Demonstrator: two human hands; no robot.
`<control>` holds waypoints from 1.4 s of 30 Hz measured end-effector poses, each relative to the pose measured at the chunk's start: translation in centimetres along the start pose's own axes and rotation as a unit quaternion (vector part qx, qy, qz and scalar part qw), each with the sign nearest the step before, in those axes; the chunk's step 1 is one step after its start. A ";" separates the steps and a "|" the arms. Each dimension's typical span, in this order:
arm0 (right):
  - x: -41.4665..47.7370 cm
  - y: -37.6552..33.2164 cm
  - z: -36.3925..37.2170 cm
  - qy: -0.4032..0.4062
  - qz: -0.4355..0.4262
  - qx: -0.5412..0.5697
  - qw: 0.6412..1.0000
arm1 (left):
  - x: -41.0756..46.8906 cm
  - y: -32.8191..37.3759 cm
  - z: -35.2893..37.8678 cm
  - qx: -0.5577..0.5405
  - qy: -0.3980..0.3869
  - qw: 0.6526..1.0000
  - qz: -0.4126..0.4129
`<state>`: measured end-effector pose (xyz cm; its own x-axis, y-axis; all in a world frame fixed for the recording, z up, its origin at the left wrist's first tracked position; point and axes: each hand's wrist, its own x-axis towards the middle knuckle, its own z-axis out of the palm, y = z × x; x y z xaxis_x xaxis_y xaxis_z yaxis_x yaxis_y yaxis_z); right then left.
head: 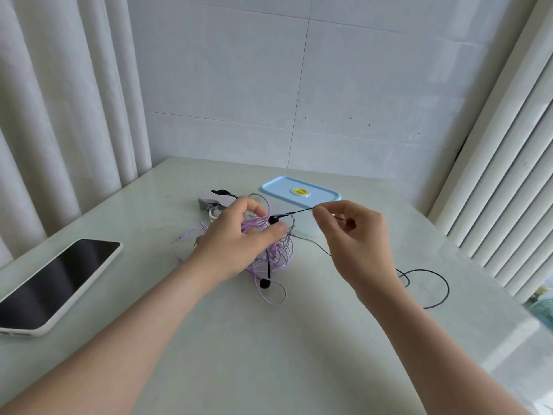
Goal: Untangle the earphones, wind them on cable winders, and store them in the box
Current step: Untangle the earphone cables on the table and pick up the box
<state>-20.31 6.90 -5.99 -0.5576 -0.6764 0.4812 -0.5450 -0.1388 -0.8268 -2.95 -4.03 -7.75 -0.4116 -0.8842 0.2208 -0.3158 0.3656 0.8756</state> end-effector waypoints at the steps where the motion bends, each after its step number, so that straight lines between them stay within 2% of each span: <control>1: -0.2 -0.2 0.2 -0.005 0.027 0.033 0.999 | 0.0 0.0 0.1 -0.004 -0.012 0.999 0.029; 4: -0.8 -0.7 1.1 -0.031 0.098 0.124 0.987 | 0.2 -0.1 0.3 -0.019 -0.041 0.994 0.104; 8: -1.1 -1.1 1.3 -0.071 0.139 0.204 0.966 | 0.6 -0.5 0.5 0.011 0.007 0.995 0.102; 11: -1.2 -1.5 1.2 -0.082 0.120 0.225 0.963 | 0.6 -0.8 0.6 -0.003 0.011 0.995 0.096; 15: -1.3 -1.8 1.2 -0.029 0.085 0.211 0.973 | 0.4 -0.6 0.3 -0.004 0.059 0.994 0.092; 19: -0.9 -1.5 0.7 0.013 0.038 0.172 0.984 | 0.1 -0.1 0.0 0.112 0.149 0.982 0.042; 23: -0.6 -1.3 0.3 0.089 0.014 0.175 0.980 | -0.2 0.0 0.1 0.168 0.147 0.974 0.038; 26: -0.2 -1.4 -0.2 0.103 0.053 0.191 0.975 | -0.1 -0.2 0.0 0.179 0.131 0.974 0.044; 28: 0.1 -1.5 -0.5 0.074 0.094 0.212 0.970 | -0.1 -0.2 0.0 0.173 0.117 0.976 0.052; 31: 0.0 -0.8 -0.4 -0.019 0.109 0.081 0.991 | -0.2 -0.1 0.1 0.170 0.113 0.977 0.056; 34: -1.0 -0.2 0.4 -0.118 0.019 -0.084 0.989 | -0.2 -0.2 0.1 0.161 0.125 0.977 0.058; 37: -1.7 0.1 1.0 -0.199 -0.052 -0.220 0.953 | 0.0 -0.4 0.0 0.150 0.135 0.977 0.072; 39: -1.8 0.2 1.3 -0.218 -0.061 -0.238 0.945 | 0.0 -0.4 0.0 0.141 0.132 0.978 0.083; 42: -1.6 -0.2 1.2 -0.211 -0.069 -0.142 0.965 | 0.2 -0.4 -0.2 0.129 0.130 0.979 0.092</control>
<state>-18.58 7.19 -6.96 -0.1961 -0.9083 0.3694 -0.7786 -0.0848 -0.6218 -2.76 -4.36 -7.99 -0.2611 -0.8285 0.4954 -0.4752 0.5570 0.6811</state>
